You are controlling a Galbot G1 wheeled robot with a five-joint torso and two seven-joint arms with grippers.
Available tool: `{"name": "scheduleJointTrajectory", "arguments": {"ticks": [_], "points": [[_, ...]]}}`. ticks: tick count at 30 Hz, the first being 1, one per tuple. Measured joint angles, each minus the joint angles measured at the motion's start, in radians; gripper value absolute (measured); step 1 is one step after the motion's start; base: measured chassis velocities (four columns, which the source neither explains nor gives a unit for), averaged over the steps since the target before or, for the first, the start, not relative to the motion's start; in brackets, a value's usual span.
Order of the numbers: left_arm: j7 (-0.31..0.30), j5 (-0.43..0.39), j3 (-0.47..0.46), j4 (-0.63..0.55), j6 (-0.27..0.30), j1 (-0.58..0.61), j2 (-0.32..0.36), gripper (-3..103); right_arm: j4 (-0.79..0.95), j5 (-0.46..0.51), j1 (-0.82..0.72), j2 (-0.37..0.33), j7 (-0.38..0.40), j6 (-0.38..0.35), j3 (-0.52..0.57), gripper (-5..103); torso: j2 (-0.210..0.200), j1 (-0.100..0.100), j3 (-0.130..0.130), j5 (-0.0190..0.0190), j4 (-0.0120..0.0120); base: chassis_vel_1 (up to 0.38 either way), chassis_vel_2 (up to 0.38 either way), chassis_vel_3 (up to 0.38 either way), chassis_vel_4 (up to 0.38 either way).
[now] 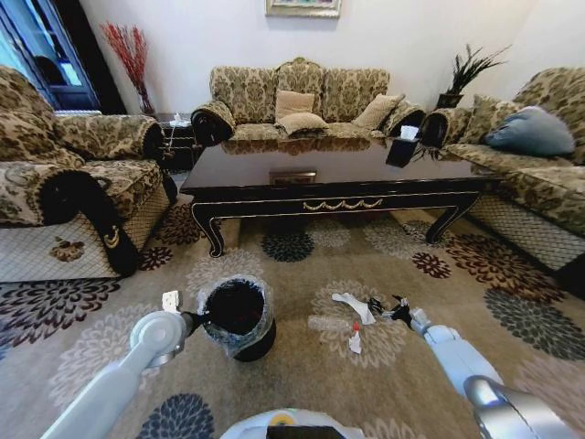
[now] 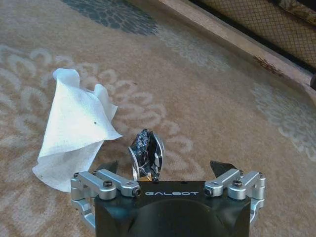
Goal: Move to the front of the table and pick up the trash from the floor, then place it into the trash bin.
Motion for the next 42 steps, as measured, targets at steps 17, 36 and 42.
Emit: {"name": "scheduleJointTrajectory", "arguments": {"ticks": [17,36,42], "points": [[0.006,0.009,0.000,0.015,0.000,-0.009,-0.012,0,-0.046,-0.057,0.043,0.025,0.038,-0.039,-0.018,96,0.000,0.000,0.000,-0.0002,0.0002,0.000,0.000,0.000,0.000],[0.021,0.062,0.011,0.031,0.000,-0.011,-0.022,0,-0.053,-0.103,0.054,0.038,0.058,-0.060,-0.034,32,0.000,0.000,0.000,-0.0001,0.0001,0.000,0.000,0.000,0.000],[0.021,0.065,0.006,0.032,0.000,-0.006,-0.025,0,-0.047,-0.108,0.043,0.042,0.059,-0.060,-0.029,12,0.000,0.000,0.000,0.0000,0.0001,0.000,0.000,0.000,0.000]]}}
